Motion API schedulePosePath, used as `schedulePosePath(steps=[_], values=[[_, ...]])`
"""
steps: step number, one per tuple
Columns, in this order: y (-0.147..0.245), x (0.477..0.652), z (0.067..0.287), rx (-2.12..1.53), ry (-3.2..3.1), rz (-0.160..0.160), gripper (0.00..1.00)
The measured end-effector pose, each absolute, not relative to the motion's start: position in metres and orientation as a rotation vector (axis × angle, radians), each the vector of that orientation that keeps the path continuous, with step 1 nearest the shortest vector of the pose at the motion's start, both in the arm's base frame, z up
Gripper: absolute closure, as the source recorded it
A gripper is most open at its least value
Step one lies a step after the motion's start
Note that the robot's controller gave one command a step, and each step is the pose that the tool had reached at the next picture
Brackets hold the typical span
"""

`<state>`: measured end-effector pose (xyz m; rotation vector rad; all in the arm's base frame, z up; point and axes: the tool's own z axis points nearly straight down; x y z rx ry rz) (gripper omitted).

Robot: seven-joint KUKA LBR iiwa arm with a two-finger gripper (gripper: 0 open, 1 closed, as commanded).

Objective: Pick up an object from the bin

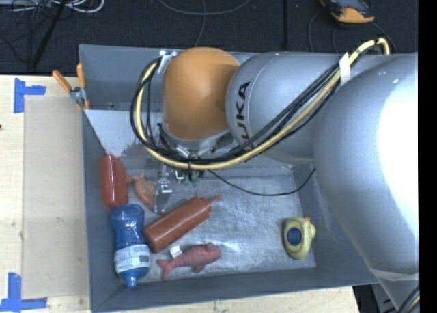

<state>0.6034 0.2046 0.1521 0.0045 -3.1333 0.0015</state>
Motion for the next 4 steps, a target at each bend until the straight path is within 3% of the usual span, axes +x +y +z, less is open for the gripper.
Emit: schedulePosePath(steps=[2,3,4], values=[[0.204,0.605,0.157,0.0,-3.14,0.0,0.0],[0.186,0.581,0.074,0.375,-3.122,0.004,0.0],[0.203,0.584,0.073,0.471,-3.112,0.005,0.0]])
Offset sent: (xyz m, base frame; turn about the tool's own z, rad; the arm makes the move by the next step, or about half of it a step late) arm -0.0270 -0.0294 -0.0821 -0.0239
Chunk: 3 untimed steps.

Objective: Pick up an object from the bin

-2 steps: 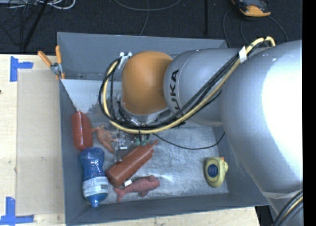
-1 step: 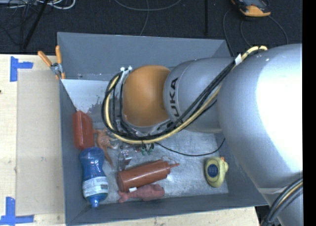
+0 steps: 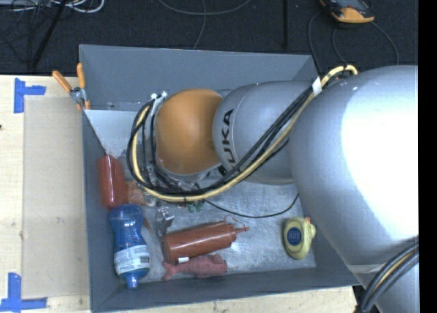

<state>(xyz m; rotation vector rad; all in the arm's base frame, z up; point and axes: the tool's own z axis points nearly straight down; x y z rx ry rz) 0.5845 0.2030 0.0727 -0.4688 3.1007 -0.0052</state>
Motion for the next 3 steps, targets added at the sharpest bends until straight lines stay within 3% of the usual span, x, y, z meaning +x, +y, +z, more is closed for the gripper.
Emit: schedulePosePath(steps=[1,2,3], values=[[0.209,0.611,0.095,-0.456,3.108,-0.003,1.0],[0.209,0.611,0.095,-0.455,3.108,-0.002,1.0],[0.203,0.603,0.145,-0.449,3.116,-0.002,1.0]])
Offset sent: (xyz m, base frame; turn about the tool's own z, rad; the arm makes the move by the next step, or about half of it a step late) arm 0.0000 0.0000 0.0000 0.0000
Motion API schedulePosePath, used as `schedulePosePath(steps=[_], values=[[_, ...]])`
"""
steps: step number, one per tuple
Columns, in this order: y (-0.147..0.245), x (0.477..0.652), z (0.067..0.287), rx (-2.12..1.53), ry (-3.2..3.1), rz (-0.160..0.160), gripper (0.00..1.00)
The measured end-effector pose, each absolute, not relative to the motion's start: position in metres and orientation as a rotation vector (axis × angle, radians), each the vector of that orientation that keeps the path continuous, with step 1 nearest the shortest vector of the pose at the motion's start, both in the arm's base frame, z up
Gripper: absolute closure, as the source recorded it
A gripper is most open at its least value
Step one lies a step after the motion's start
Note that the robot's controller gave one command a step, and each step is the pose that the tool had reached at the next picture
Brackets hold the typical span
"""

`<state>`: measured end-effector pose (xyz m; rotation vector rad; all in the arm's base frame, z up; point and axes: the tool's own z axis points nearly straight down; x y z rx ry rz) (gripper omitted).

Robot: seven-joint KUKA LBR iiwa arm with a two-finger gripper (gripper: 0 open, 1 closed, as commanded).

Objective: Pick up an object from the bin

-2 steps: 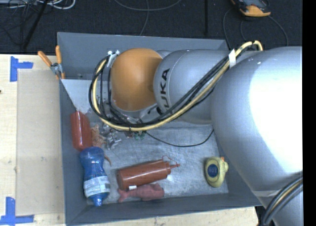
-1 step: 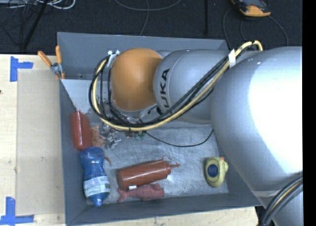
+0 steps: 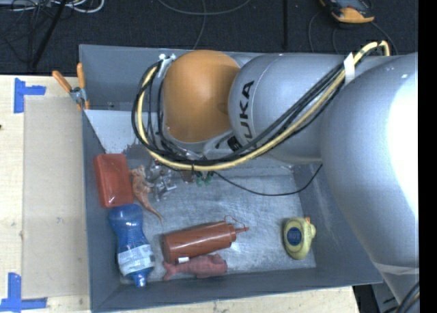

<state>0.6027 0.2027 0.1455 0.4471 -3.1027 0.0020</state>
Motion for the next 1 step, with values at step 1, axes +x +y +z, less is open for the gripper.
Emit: schedulePosePath(steps=[1], values=[[0.195,0.61,0.2161,0.443,-3.109,0.0,1.0]])
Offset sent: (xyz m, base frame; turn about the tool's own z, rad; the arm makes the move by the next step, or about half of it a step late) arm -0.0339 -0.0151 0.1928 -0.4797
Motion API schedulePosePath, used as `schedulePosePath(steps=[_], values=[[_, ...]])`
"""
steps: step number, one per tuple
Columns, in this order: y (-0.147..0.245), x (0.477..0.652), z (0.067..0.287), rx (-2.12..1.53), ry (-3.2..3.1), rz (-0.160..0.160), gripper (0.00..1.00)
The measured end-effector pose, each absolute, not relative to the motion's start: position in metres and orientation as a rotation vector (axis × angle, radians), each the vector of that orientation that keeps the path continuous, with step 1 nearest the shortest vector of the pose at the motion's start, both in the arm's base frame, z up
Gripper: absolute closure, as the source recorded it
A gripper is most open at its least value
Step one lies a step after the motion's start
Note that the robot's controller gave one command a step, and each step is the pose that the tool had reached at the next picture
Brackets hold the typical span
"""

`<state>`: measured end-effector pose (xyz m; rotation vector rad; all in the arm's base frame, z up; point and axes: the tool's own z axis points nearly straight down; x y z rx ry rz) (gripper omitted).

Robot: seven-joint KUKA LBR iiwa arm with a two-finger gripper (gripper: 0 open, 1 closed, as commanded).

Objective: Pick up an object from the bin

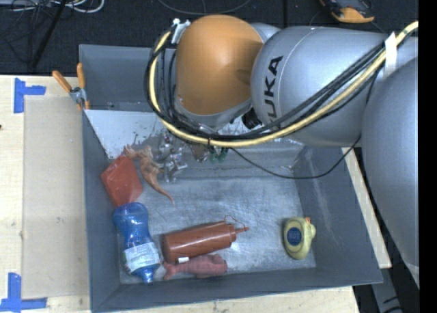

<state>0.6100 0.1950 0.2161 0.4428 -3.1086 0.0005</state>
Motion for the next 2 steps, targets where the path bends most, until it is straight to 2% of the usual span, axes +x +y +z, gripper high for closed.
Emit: schedulePosePath(steps=[1,2], values=[[0.193,0.592,0.273,0.756,-3.047,0.0,1.0],[0.205,0.591,0.253,1.01,-2.988,0.0,1.0]])
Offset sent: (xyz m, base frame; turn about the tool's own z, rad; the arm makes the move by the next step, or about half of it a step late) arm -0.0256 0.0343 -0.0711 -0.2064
